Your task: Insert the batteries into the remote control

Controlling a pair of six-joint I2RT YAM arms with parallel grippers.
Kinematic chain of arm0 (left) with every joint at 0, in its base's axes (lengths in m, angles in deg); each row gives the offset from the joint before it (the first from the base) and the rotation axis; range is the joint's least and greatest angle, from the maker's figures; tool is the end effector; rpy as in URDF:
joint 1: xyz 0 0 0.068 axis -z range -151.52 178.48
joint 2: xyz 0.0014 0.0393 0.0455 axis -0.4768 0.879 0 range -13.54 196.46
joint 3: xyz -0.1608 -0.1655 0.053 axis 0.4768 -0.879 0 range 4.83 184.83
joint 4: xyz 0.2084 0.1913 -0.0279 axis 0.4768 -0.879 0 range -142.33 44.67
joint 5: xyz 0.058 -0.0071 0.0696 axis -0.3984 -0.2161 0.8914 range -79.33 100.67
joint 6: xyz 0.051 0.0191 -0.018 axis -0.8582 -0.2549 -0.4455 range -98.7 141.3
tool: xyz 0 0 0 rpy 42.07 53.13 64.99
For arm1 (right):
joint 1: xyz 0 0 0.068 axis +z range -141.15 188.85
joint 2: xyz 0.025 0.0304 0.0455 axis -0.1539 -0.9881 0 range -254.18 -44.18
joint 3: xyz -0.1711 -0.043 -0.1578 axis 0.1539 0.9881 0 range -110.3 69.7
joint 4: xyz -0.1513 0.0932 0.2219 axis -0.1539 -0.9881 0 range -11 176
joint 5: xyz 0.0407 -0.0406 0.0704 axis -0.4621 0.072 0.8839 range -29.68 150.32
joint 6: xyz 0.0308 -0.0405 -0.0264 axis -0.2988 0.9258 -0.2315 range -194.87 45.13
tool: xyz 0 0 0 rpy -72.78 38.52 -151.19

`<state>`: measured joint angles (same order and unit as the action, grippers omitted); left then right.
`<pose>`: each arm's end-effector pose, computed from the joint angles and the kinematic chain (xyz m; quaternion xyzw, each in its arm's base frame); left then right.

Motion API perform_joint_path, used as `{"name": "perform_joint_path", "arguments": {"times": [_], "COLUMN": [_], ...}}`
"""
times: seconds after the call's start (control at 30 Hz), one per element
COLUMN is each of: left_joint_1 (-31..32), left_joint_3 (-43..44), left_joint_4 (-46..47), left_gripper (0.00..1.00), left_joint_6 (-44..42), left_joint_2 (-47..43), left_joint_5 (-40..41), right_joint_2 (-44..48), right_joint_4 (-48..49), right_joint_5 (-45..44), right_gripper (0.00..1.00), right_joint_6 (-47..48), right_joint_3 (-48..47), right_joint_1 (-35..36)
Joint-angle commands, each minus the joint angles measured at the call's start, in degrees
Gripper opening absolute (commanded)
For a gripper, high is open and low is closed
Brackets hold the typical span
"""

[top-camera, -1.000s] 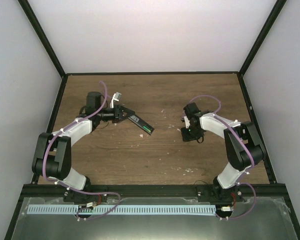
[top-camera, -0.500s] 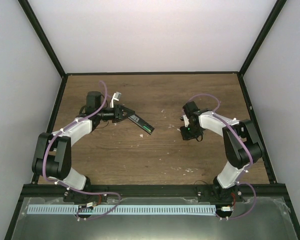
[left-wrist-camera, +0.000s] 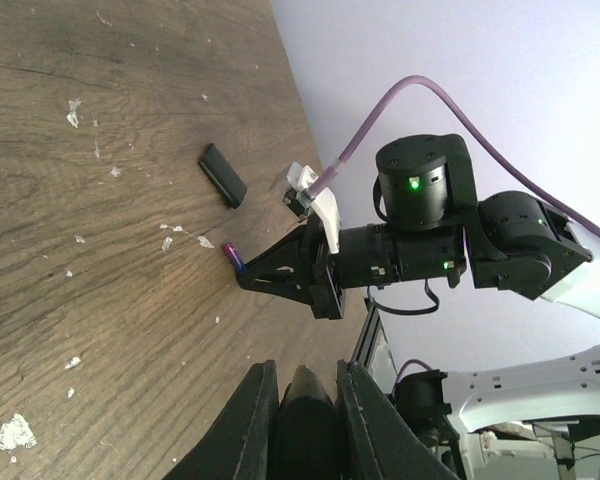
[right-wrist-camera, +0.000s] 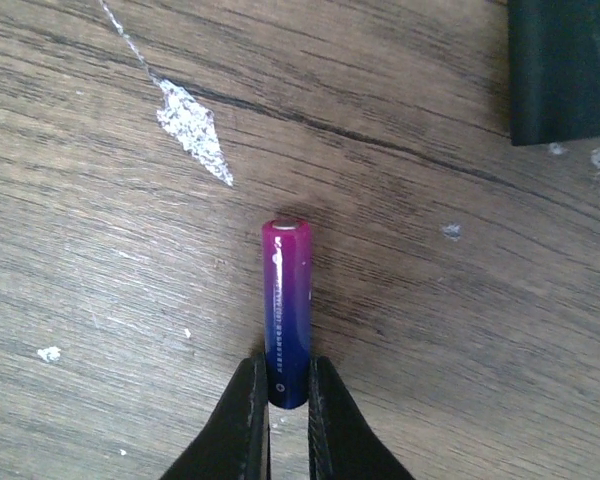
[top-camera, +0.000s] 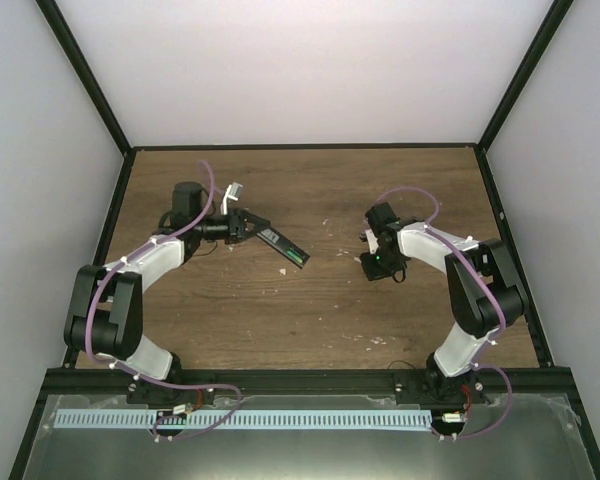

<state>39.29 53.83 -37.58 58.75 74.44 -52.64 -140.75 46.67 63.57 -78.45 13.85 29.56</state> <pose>0.3250 -0.0991 0.1694 0.0797 0.7811 -0.5881 0.1942 0.2882 0.1114 0.0955 -0.1508 0.9844 0.0458 0.0788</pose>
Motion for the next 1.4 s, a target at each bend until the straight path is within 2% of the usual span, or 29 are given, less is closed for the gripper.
{"name": "perform_joint_path", "arguments": {"times": [0.0, 0.27, 0.6, 0.9, 1.37], "left_joint_1": [0.1, 1.7, 4.0, 5.6, 6.8], "left_joint_3": [-2.8, -7.9, -10.8, -9.4, -7.4], "left_joint_4": [4.4, 9.7, 20.4, 23.2, 22.0], "left_gripper": [0.00, 0.00, 0.00, 0.00, 0.00], "left_joint_6": [1.1, 2.2, 6.0, 7.5, 7.5], "left_joint_2": [0.6, 2.4, 7.2, 9.7, 9.4], "left_joint_5": [-0.8, 0.1, -0.5, -3.7, -6.4], "right_joint_2": [1.7, 6.1, 8.3, 6.4, 2.4], "right_joint_4": [-1.5, -6.8, -14.3, -20.4, -22.5], "right_joint_5": [-3.1, 6.3, 19.7, 24.3, 26.0], "right_gripper": [0.04, 0.01, 0.01, 0.01, 0.01], "right_joint_6": [1.2, 0.6, 2.3, 5.7, 7.4], "right_joint_3": [-2.2, -6.6, -12.9, -18.4, -21.1], "right_joint_1": [-0.4, 0.8, 11.3, 13.3, 17.1]}}
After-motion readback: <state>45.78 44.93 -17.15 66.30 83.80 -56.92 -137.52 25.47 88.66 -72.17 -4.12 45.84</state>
